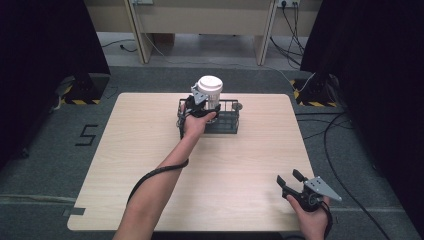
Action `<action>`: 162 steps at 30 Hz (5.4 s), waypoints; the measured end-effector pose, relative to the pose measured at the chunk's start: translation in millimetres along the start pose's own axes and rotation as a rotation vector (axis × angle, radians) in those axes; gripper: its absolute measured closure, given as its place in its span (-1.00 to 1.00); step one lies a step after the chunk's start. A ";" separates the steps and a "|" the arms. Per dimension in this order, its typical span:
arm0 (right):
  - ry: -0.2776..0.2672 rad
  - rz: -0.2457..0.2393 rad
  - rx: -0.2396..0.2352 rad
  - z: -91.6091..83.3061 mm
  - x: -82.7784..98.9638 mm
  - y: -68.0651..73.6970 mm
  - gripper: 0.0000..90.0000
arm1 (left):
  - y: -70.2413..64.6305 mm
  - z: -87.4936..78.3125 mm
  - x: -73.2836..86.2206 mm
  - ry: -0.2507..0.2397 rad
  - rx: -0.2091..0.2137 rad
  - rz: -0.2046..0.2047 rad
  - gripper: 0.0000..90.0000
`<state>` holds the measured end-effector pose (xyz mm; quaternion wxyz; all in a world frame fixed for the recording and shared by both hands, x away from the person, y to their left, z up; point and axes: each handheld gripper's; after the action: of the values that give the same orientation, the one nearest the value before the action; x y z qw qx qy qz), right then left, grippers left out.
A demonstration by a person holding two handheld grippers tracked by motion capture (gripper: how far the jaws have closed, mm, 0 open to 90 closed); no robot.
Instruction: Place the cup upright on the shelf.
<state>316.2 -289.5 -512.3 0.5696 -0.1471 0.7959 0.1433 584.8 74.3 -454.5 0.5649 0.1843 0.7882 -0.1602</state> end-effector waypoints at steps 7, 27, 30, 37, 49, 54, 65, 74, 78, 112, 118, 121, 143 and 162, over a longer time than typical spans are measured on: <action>0.001 -0.002 -0.001 0.1 0.0 0.1 -0.32 | 0.5 -0.1 0.0 0.005 -0.010 -0.004 -0.61; 0.000 -0.007 0.002 0.1 -0.1 0.1 -0.32 | -1.6 -4.1 0.2 0.031 -0.045 0.030 -0.64; 0.005 -0.003 0.001 0.4 -0.2 0.7 -0.32 | 0.1 -6.2 1.1 0.025 -0.048 0.032 -0.65; 0.006 -0.002 0.002 0.6 -0.2 0.7 -0.32 | 1.3 -14.1 3.8 0.005 -0.045 0.037 -0.66; 0.008 0.001 0.002 0.7 -0.3 1.0 -0.32 | 2.0 -27.0 7.7 -0.024 -0.037 0.028 -0.66; 0.009 -0.002 0.003 1.0 -0.4 1.0 -0.32 | 2.1 -35.1 8.1 -0.030 -0.029 0.041 -0.65; 0.010 0.001 0.004 1.0 -0.4 0.7 -0.32 | 9.9 -65.2 20.0 -0.036 -0.016 0.029 -0.65; 0.009 0.002 0.009 0.9 -0.3 1.0 -0.32 | 9.8 -88.4 27.1 -0.041 0.006 0.033 -0.64; 0.009 0.001 0.009 0.9 -0.3 1.0 -0.32 | 10.4 -96.8 29.7 -0.038 0.016 0.044 -0.63; 0.010 0.006 0.022 0.9 -0.3 0.8 -0.32 | 39.0 -199.8 79.6 -0.060 0.004 0.047 -0.61; 0.009 0.003 0.023 0.9 -0.3 0.8 -0.32 | 42.6 -215.7 89.3 -0.060 -0.001 0.043 -0.60; 0.008 0.001 0.024 1.1 -0.4 0.8 -0.32 | 44.0 -223.0 93.6 -0.063 -0.003 0.039 -0.60; 0.008 -0.006 0.028 0.9 -0.4 1.5 -0.32 | 53.3 -260.2 114.5 -0.057 -0.024 0.023 -0.60; 0.012 -0.010 0.031 1.1 -0.4 2.1 -0.32 | 70.9 -288.9 132.1 -0.042 -0.075 -0.007 -0.59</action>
<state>316.5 -287.1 -512.1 0.5679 -0.1429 0.8006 0.1271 339.1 284.4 -493.4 0.5872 0.1568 0.7823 -0.1364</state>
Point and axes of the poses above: each handheld gripper's, and its own axes: z roughly forward along the jaws, x roughly out of its underside, y roughly to its left, and after that the axes turned 2 degrees about -z, right-handed
